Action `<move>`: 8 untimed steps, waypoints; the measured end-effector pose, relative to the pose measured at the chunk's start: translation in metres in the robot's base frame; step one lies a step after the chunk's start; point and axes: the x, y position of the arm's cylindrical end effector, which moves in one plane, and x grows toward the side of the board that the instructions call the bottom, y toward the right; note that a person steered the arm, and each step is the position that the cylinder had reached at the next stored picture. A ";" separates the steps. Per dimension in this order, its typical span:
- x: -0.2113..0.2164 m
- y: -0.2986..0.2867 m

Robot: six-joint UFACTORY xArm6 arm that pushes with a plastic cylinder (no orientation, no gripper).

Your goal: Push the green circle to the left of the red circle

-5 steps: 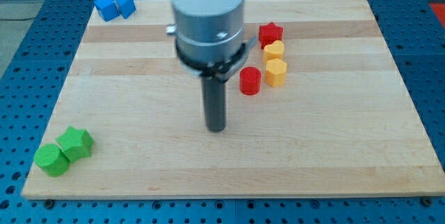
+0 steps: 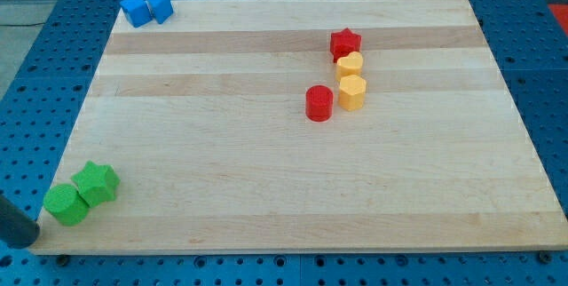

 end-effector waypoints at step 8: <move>-0.043 0.176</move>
